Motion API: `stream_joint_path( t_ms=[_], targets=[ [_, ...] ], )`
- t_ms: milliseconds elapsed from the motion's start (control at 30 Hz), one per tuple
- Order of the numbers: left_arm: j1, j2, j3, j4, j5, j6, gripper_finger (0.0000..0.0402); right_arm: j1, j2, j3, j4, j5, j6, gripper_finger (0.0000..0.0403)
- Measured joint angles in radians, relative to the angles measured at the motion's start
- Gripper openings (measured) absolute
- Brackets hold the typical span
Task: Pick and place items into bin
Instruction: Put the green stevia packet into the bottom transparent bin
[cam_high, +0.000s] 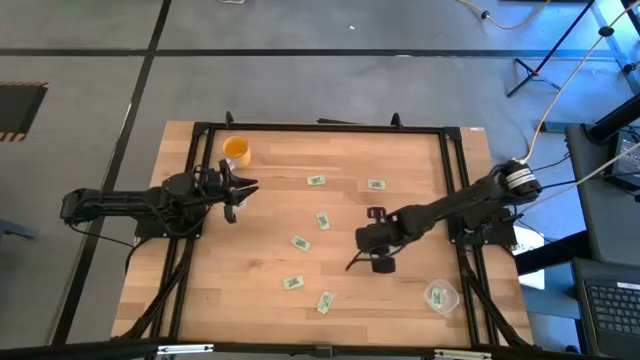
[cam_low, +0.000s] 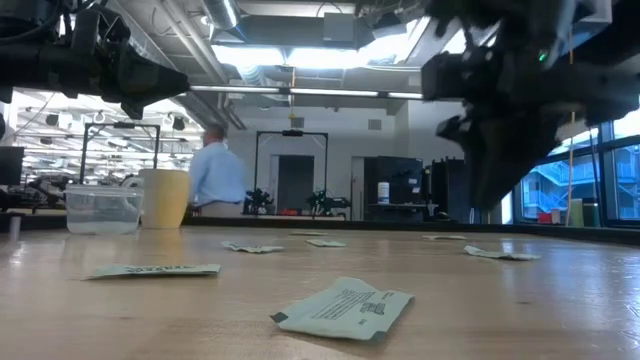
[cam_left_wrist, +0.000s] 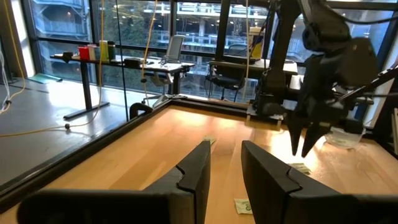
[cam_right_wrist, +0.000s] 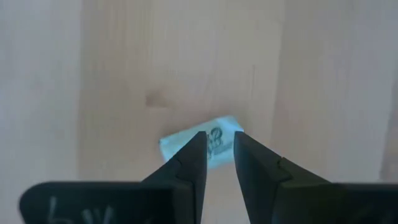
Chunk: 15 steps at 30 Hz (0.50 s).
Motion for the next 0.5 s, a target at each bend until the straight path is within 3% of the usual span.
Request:
stream_joint_path(
  t_ms=[500],
  targets=[
    [0.000, 0.000, 0.000, -0.011, 0.000, 0.000, 0.0086, -0.082, 0.128, 0.001, 0.034, -0.072, -0.066, 0.0084]
  ],
)
